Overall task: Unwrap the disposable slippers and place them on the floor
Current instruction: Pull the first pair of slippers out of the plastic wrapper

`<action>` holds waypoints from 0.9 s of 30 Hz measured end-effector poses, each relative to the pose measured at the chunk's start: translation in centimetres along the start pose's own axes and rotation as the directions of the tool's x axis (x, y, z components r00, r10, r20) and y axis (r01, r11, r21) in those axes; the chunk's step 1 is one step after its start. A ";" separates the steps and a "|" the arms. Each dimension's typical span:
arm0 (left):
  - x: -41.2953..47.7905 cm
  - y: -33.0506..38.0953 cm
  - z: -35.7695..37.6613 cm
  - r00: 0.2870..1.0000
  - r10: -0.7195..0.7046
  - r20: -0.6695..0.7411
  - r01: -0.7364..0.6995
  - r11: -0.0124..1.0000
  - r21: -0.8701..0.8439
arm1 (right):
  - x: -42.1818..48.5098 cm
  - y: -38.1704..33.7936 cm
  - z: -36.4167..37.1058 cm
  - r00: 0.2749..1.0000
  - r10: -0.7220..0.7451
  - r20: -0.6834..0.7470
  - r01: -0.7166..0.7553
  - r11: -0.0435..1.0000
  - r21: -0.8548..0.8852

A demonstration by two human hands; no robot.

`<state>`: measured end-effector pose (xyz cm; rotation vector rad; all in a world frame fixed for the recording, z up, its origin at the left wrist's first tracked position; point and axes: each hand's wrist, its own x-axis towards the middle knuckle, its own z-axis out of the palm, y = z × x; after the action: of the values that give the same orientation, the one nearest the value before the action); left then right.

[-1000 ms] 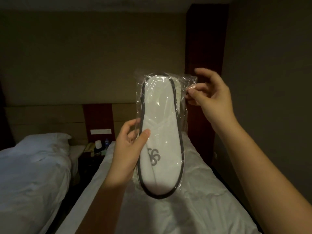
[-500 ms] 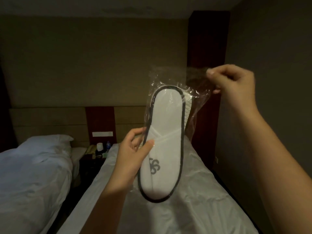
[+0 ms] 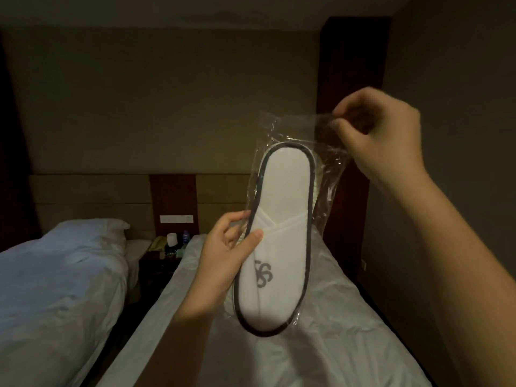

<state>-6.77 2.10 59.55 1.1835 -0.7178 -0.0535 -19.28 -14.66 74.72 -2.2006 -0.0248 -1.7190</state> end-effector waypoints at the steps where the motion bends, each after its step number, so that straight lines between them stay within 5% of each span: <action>1: 0.0 0.1 -0.1 1.000 0.000 0.006 0.000 1.000 0.002 | 0.2 -0.3 0.1 0.996 0.003 0.085 0.004 0.997 -0.075; 5: -0.1 0.5 -0.7 0.999 0.021 0.036 -0.021 1.000 0.009 | 1.3 -0.6 0.3 0.899 0.096 0.428 -0.026 0.986 -0.167; 12: -0.2 0.9 -1.7 0.995 0.071 0.066 -0.075 0.996 0.047 | 2.0 -0.2 1.0 0.744 0.138 0.654 -0.013 0.981 -0.192; 17: 0.2 1.0 -2.5 0.993 0.073 0.089 -0.081 0.992 0.096 | 1.5 0.6 1.1 0.781 0.146 0.607 -0.224 0.973 0.054; 23: 0.9 1.6 -5.6 0.992 0.091 0.085 -0.109 0.964 0.243 | 0.0 3.0 -0.2 0.894 0.292 0.339 -0.424 0.793 0.438; 27: 1.8 2.6 -8.3 0.994 0.094 0.053 -0.108 0.890 0.443 | -1.9 5.1 -1.0 0.868 0.460 0.187 -0.484 0.699 0.526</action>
<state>-1.79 9.24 61.13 1.5838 -0.8445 0.1918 -19.54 -19.30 71.82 -1.6140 0.0255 -1.1776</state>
